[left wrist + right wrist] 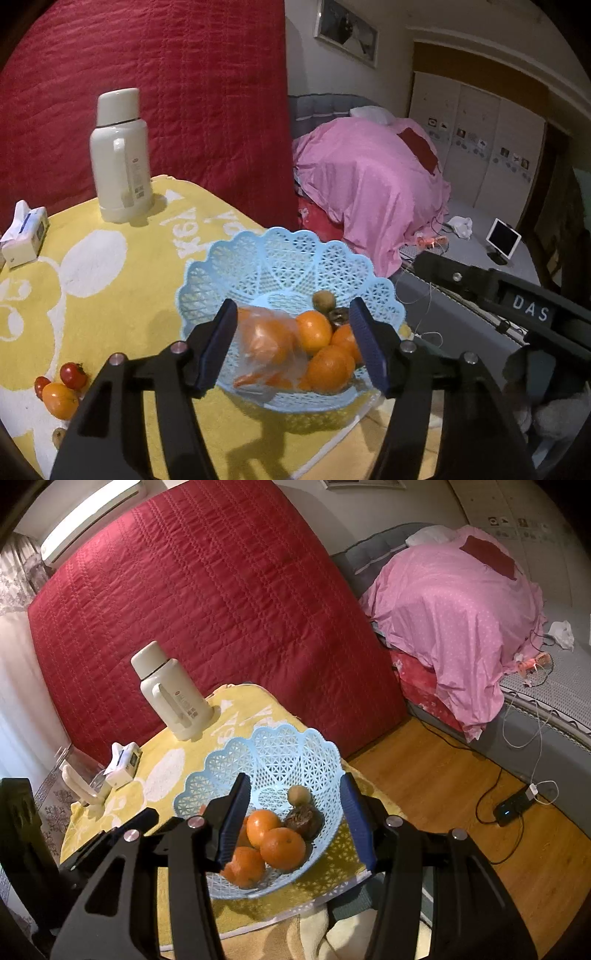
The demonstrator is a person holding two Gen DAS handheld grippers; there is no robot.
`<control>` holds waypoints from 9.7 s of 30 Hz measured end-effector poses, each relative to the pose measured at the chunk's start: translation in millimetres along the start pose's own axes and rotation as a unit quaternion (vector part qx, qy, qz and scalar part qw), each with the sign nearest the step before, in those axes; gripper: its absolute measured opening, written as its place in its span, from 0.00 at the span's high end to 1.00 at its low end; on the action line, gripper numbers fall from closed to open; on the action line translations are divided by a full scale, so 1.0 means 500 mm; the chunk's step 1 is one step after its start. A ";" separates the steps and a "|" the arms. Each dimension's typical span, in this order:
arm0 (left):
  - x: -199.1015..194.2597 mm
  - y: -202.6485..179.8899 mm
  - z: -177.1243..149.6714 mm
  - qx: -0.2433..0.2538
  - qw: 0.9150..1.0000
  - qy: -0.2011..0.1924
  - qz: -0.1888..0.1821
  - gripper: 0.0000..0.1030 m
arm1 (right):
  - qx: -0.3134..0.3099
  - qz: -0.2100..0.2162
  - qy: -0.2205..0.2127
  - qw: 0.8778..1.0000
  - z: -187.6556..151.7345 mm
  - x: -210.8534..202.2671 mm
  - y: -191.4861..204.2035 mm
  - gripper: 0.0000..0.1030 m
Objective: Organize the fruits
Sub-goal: 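Carry the mandarin into the blue basket and open the left gripper, then move both grippers back toward the tomatoes and kiwi on the towel, then grasp the last orange beside the tomatoes with the right gripper, then grasp a red tomato with the left gripper while the right holds the orange, then carry the orange into the blue basket and open the right gripper while the left holds the tomato, then carry the red tomato into the blue basket and open the left gripper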
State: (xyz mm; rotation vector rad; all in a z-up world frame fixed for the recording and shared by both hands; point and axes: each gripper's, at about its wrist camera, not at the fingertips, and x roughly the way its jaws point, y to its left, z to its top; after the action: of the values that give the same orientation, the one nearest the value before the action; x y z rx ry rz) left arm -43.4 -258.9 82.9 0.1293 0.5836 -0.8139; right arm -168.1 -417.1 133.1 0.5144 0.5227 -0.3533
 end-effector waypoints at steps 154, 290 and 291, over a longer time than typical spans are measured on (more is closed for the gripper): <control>-0.143 0.468 -0.165 -0.202 0.967 0.039 0.152 0.29 | -0.218 0.123 0.201 0.947 -0.262 0.186 0.422 0.58; 0.005 0.120 0.010 -0.039 0.998 0.024 0.041 0.74 | -0.005 0.060 -0.022 0.998 0.032 0.012 0.090 0.47; 0.007 0.117 0.010 -0.039 0.998 0.025 0.041 0.74 | -0.004 0.060 -0.022 0.998 0.033 0.011 0.090 0.47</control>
State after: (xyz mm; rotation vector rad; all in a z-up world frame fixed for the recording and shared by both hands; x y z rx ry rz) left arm 2.9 -222.5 78.9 0.1019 0.6515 -0.7097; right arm -137.4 -390.7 158.9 0.5272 0.4480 -0.2472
